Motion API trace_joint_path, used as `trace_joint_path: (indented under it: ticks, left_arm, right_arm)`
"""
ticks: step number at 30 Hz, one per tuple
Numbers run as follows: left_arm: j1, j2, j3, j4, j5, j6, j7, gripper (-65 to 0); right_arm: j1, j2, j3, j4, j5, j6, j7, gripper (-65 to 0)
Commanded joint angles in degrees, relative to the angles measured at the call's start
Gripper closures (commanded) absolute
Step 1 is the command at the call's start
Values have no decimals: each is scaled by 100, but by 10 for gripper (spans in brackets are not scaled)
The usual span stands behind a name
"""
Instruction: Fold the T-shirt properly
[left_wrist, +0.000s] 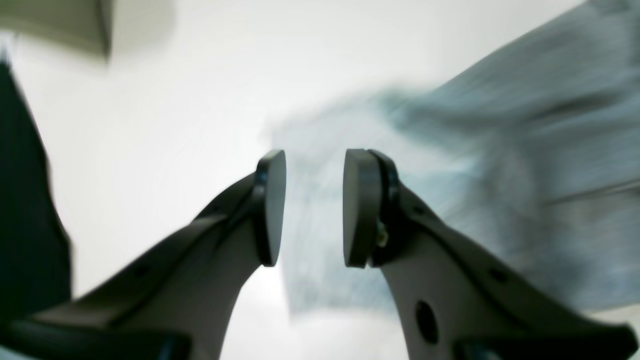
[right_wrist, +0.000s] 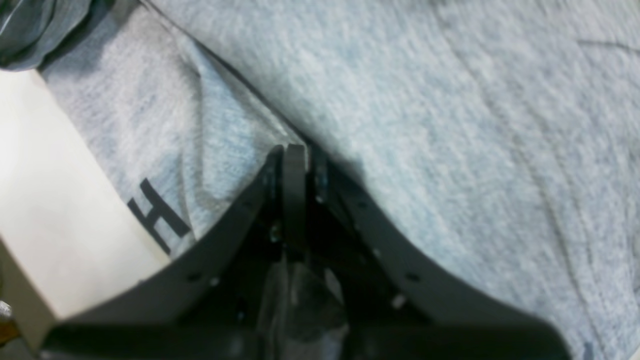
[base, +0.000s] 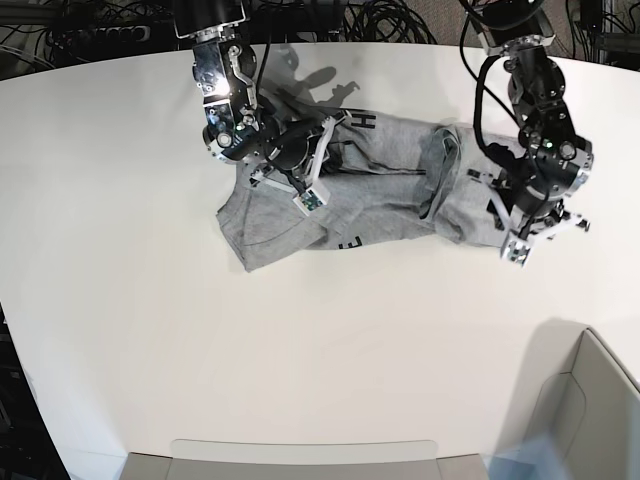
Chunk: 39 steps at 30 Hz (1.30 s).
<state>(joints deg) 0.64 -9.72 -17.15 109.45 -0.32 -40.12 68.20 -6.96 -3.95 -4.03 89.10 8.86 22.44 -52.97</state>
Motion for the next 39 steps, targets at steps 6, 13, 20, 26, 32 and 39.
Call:
trace_joint_path:
  ticks: [6, 13, 20, 26, 32, 39]
  left_arm:
    - [212, -228, 172, -760, -43, 12, -117, -200]
    - [195, -132, 172, -1226, -52, 12, -267, -130]
    - [195, -35, 163, -707, -52, 12, -249, -119]
    - [195, 88, 145, -655, -52, 12, -258, -119]
    - [195, 97, 269, -1173, -52, 12, -267, -119]
    - [72, 88, 14, -1762, -52, 12, -407, -119]
  right_arm:
    - [24, 241, 170, 492, 780, -50, 0, -6]
    - [-56, 416, 162, 510, 1210, -50, -8, -6]
    - [-99, 592, 188, 624, 1694, -50, -8, -6]
    - [-56, 698, 188, 809, 2177, -68, -8, -6]
    - [-47, 724, 197, 870, 2204, -77, -8, -6]
    - [-82, 733, 197, 914, 2204, -77, -8, -6]
